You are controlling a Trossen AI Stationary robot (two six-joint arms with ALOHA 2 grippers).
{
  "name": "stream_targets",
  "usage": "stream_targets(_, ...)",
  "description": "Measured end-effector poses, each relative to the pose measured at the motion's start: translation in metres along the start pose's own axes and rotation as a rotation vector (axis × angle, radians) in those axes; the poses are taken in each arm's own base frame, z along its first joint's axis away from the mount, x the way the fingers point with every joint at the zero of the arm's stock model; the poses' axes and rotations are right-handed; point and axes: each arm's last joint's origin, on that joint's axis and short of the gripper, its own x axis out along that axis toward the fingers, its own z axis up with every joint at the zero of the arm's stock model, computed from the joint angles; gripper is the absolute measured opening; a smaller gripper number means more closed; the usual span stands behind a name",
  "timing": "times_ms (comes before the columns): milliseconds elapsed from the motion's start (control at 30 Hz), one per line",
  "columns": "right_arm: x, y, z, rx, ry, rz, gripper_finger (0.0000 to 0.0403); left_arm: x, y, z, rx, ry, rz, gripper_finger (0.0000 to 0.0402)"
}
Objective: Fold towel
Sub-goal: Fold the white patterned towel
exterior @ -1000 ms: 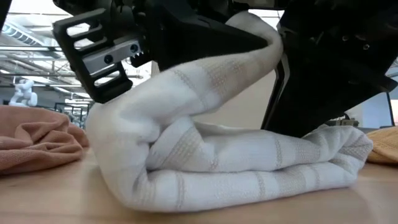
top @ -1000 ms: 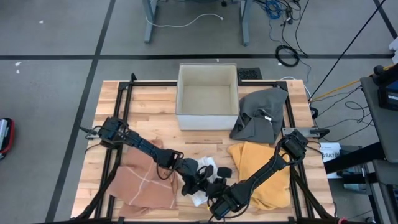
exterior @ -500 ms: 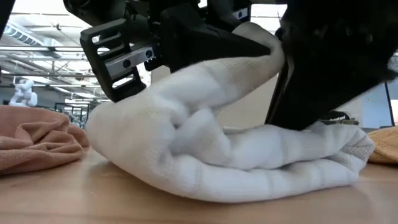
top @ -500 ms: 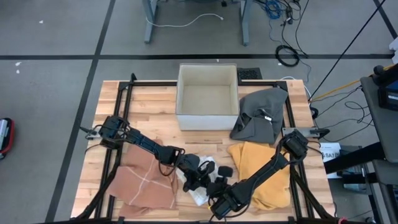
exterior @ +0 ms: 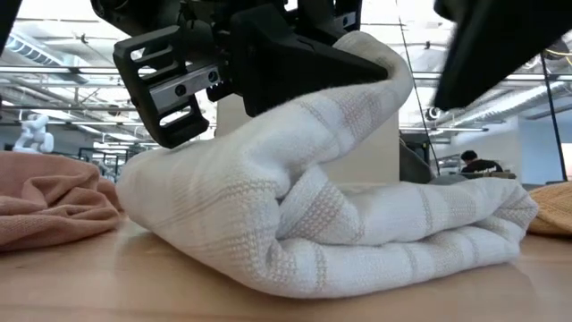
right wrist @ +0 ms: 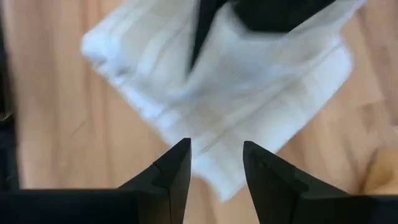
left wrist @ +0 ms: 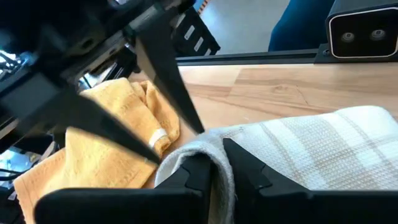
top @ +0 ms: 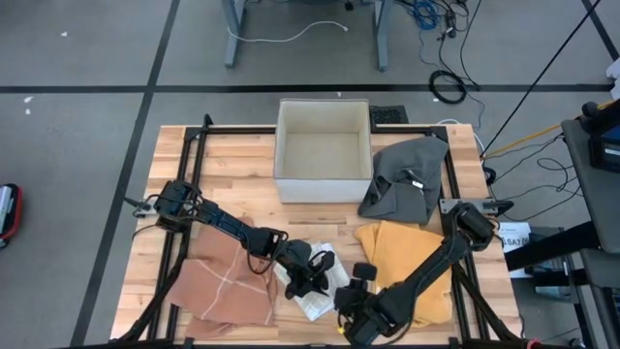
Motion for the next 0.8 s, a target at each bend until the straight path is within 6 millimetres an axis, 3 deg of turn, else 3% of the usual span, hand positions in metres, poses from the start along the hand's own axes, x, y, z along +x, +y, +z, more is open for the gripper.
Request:
stream_targets(233, -0.006, 0.014, -0.013, -0.008, -0.007, 0.040, 0.0139, 0.000, -0.002, 0.000, -0.005, 0.006, -0.013, 0.0085)
stream_targets(467, -0.012, 0.035, -0.001, -0.111, -0.199, 0.185, 0.0143, 0.000, -0.002, 0.000, -0.053, 0.007, -0.013, 0.0152)
stream_targets(800, -0.011, 0.029, -0.007, -0.139, -0.206, 0.064, 0.0143, 0.003, -0.004, 0.009, -0.054, -0.022, 0.014, 0.0170)
